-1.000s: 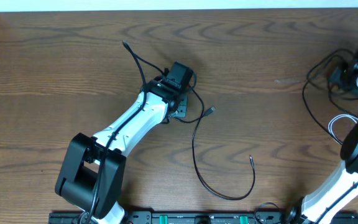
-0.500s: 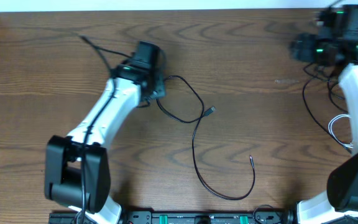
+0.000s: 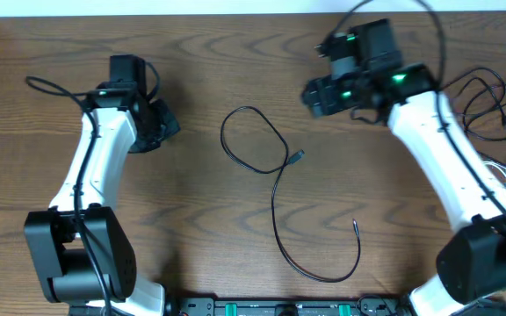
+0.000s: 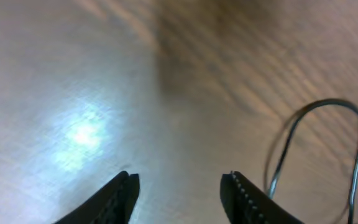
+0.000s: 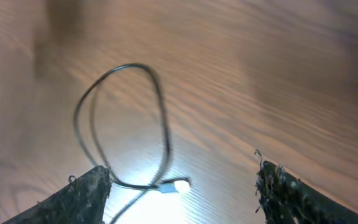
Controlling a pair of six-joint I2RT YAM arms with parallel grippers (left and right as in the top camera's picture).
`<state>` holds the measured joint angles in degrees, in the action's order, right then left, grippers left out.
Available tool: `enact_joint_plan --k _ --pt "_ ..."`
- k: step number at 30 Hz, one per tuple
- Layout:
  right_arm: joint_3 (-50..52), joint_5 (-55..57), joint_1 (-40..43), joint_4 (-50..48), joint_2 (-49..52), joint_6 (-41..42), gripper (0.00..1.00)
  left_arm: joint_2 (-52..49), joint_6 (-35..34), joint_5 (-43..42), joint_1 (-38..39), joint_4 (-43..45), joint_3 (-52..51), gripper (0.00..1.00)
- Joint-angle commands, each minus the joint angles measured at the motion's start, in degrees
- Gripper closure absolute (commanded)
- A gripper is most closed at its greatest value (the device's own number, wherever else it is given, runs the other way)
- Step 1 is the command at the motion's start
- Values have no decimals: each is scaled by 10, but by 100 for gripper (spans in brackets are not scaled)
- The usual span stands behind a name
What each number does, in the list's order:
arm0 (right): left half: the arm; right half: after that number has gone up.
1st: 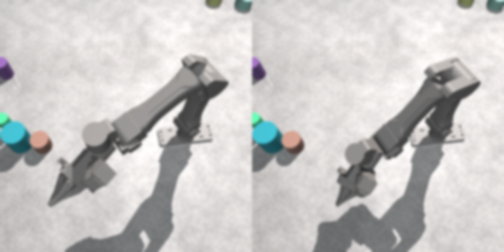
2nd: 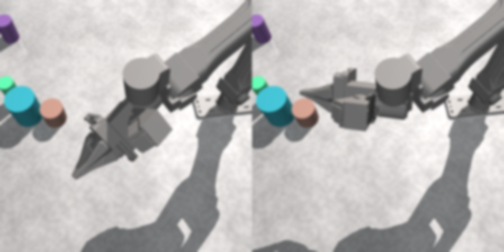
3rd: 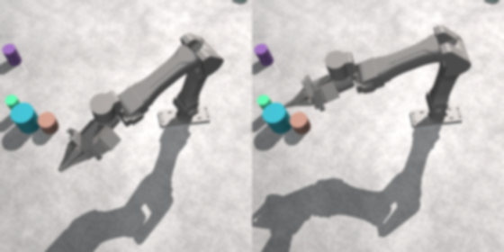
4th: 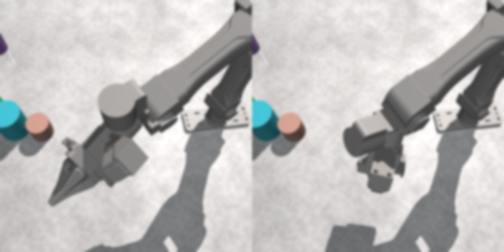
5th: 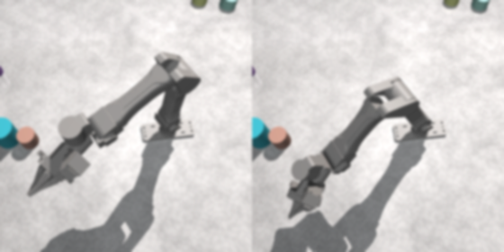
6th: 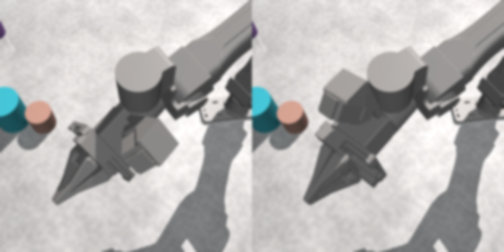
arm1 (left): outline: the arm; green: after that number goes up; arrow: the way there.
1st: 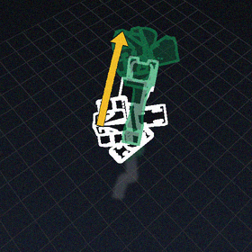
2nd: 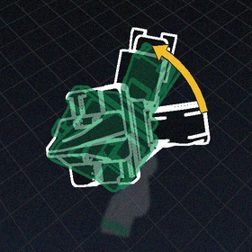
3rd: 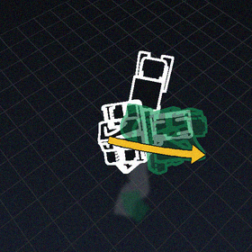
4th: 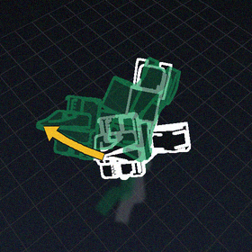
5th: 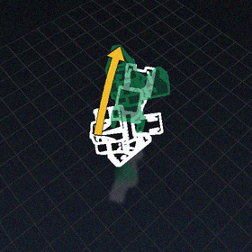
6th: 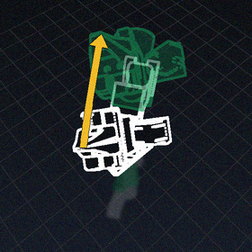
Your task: Untangle cables
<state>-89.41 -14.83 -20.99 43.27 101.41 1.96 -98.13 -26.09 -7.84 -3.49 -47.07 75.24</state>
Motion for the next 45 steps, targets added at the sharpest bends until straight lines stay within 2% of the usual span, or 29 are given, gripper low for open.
enact_joint_plan --k 1,6,16,23,26,32,33,35,42,44,45 --pt "3 -9 -46 -17 38 -28 26 9 5 -3 -17 -14 9 47" --pt "3 -19 -124 -75 101 -68 28 9 5 -3 -25 -20 9 40" --pt "3 11 -243 -205 240 -99 38 9 5 -3 -25 -37 9 39" --pt "3 42 -258 -236 259 -97 45 9 5 -3 -25 -39 9 39" --pt "1 42 -257 -245 258 -97 42 9 5 -3 -25 -39 9 39" --pt "-20 79 -254 -235 256 -97 43 9 5 -3 -25 -39 8 39" --pt "-20 81 -254 -227 256 -97 45 9 5 -3 -25 -39 9 39" --pt "-19 81 -254 -209 257 -97 55 9 5 -3 -25 -40 8 39" --pt "-14 87 -253 -212 261 -97 99 9 5 -3 -25 -50 9 38" --pt "-16 87 -251 -212 259 -97 99 9 5 -3 -25 -50 8 16" --pt "-19 87 -249 -212 255 -97 99 9 5 -3 -25 -50 8 15"
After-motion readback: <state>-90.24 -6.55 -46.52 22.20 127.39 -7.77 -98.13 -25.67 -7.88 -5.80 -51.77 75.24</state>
